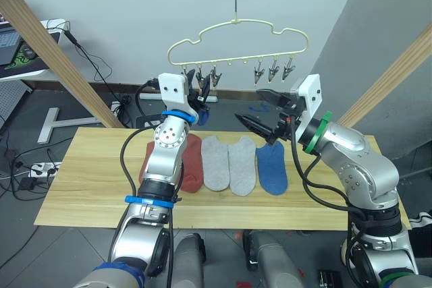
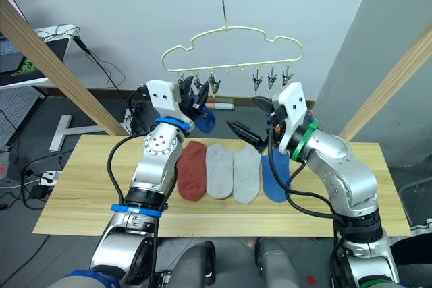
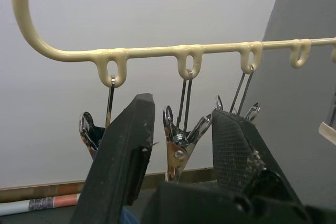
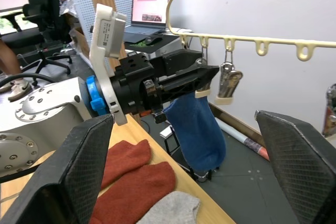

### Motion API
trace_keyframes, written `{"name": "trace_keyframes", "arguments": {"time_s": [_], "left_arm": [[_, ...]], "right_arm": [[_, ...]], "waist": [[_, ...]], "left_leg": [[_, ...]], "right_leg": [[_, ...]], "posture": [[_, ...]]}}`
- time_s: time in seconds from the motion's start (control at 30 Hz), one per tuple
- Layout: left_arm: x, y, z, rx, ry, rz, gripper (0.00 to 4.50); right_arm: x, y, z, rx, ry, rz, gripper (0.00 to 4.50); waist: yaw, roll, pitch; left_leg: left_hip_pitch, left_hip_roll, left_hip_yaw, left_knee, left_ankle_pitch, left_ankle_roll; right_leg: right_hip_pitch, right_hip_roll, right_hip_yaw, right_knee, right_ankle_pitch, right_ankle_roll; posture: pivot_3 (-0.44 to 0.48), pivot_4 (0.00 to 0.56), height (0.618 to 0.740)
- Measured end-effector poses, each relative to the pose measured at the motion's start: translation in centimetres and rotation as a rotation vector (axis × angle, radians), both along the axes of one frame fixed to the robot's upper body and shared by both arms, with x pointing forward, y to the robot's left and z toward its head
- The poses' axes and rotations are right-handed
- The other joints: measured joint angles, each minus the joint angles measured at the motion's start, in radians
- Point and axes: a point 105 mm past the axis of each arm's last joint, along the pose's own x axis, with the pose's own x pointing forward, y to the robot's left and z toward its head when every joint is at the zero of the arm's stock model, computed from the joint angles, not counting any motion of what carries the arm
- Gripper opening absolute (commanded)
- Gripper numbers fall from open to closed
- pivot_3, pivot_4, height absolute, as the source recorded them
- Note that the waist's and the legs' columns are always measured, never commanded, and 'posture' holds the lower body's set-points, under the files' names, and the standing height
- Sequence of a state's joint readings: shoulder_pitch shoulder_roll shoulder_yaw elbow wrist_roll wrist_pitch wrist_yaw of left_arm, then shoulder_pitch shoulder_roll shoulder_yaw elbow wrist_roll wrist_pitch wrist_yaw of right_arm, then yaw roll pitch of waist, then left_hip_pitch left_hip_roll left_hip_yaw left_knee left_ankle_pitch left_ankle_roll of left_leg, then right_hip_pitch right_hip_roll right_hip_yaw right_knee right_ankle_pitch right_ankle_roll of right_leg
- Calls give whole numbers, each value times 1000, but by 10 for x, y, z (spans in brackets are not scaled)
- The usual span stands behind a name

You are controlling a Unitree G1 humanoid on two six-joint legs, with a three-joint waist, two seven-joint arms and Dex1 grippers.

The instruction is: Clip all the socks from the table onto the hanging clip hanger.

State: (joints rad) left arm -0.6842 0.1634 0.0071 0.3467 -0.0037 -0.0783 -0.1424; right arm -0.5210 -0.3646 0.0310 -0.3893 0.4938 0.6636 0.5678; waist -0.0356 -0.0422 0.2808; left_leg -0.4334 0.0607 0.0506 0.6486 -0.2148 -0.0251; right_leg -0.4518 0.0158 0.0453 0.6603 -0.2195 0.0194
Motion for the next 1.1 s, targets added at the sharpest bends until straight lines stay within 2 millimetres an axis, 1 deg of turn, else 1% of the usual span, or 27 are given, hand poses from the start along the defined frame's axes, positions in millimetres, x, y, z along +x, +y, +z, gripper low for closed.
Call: {"name": "trace_keyframes", "arguments": {"time_s": [0.07,0.1,0.17,0.27,0.33,0.37,0.6,0.7,0.77,0.8,0.87,0.9,0.93,1.0,1.1], "left_arm": [[0,0,-1,2,4,1,2022],[0,0,-1,2,3,1,1841],[0,0,0,3,-5,0,1469],[0,0,1,4,-11,-3,595],[0,0,1,4,-13,-3,153],[0,0,1,5,-13,-3,7],[1,2,3,3,-13,-2,7],[2,6,2,-40,13,-20,7],[3,6,4,-62,29,-35,7],[3,7,4,-75,43,-44,7],[3,8,6,-107,64,-61,7],[2,11,7,-126,75,-66,7],[2,14,8,-142,85,-67,7],[1,18,7,-158,102,-67,7],[-3,20,2,-155,121,-66,7]], "right_arm": [[0,0,0,-2,0,-2,4500],[0,-1,0,-3,0,-3,4500],[0,-1,0,-5,-1,-4,4500],[0,-1,0,-4,0,-4,4500],[0,-1,0,-4,0,-5,4500],[0,-1,0,-4,0,-4,4500],[0,0,0,-5,-1,-3,4500],[2,7,-4,-19,-8,-6,4500],[6,9,-14,-67,3,-33,4500],[9,6,-24,-101,18,-68,4500],[17,-7,-56,-187,87,-153,4500],[20,-14,-75,-221,139,-191,4500],[22,-21,-98,-263,202,-228,4500],[25,-30,-129,-321,277,-282,4500],[36,-37,-148,-346,322,-349,4500]], "waist": [[0,0,0],[0,0,0],[0,0,0],[0,0,0],[0,0,0],[0,0,0],[0,0,0],[-3,0,0],[-5,0,0],[-6,0,0],[-5,-1,-1],[-5,-1,-1],[-5,-1,-1],[-9,0,-1],[-22,-1,-1]], "left_leg": [[0,0,0,0,0,0],[0,0,0,0,0,0],[0,0,0,0,0,0],[0,0,0,1,0,0],[0,0,0,1,0,0],[0,0,0,1,0,0],[0,0,0,2,0,0],[0,0,0,2,0,0],[0,0,-1,3,0,0],[0,0,-1,4,0,0],[0,0,-1,4,0,0],[0,0,-1,4,0,0],[0,0,-1,5,0,0],[0,0,0,7,0,0],[1,0,0,12,0,0]], "right_leg": [[0,0,0,0,0,0],[0,0,0,0,0,0],[0,0,0,1,0,0],[0,0,0,1,0,-1],[0,0,0,1,0,-1],[0,0,0,1,0,-1],[0,0,0,2,0,-1],[0,0,0,3,0,0],[0,0,-1,3,0,0],[0,0,-1,3,0,0],[1,0,-1,3,0,0],[1,-1,-1,3,0,0],[1,-1,0,3,0,0],[1,0,1,4,0,0],[2,1,0,6,1,-1]], "posture": [[-90,244,740],[-90,244,740],[-90,244,740],[-88,245,740],[-88,248,740],[-88,248,740],[-86,253,740],[-77,256,740],[-77,256,740],[-72,258,740],[-69,260,740],[-69,260,740],[-69,260,740],[-62,261,740],[-60,263,740]]}}
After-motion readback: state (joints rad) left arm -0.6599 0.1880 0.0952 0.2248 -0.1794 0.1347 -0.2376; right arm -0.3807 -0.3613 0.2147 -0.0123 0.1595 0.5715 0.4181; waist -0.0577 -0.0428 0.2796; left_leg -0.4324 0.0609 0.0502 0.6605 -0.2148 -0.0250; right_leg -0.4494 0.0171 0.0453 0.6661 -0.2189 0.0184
